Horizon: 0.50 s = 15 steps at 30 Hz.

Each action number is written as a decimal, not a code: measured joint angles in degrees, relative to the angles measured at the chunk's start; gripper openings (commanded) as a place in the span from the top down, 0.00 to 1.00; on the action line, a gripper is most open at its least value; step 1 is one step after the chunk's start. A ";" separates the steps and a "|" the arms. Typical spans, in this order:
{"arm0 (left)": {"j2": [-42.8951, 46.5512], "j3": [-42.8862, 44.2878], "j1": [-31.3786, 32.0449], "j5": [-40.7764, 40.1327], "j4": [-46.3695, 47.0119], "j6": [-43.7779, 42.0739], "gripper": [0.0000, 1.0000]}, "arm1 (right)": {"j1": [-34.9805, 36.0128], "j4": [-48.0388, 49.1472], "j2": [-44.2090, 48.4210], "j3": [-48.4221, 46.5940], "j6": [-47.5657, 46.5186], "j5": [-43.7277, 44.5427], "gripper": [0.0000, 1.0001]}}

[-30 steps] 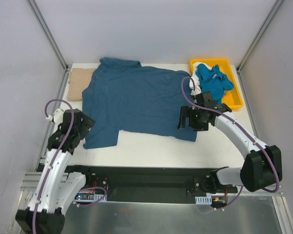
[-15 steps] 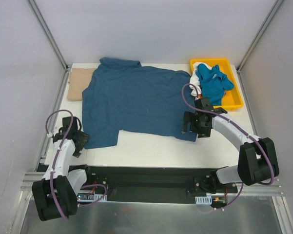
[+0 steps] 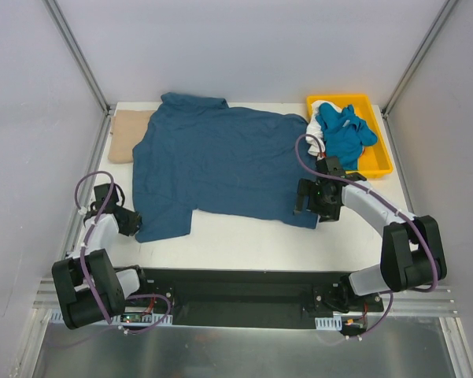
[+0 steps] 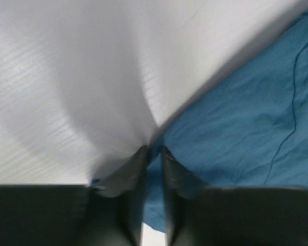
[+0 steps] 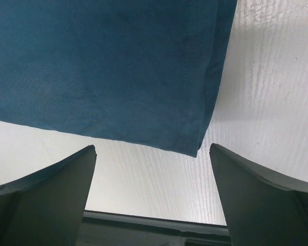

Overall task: Fold and stack the t-shirts
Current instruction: Grap the side of the flattened tshirt closest away from the robot with both arms

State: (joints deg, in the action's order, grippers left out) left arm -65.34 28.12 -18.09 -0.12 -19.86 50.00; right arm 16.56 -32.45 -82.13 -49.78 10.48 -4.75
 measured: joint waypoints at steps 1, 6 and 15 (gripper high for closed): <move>-0.02 -0.48 -0.02 0.31 0.44 -0.31 1.00 | -0.04 -0.02 0.07 0.02 0.02 0.02 0.03; 4.68 -3.89 0.00 2.71 1.46 -0.11 1.00 | -0.37 -0.39 0.92 0.98 0.26 0.31 0.03; 20.85 -7.08 0.00 1.55 -6.82 0.26 0.39 | -0.63 -1.66 4.02 1.88 1.11 1.55 0.03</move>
State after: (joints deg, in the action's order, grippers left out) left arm -44.49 21.04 -18.09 1.43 -26.68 50.26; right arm 15.92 -34.11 -78.11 -47.90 11.60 -3.20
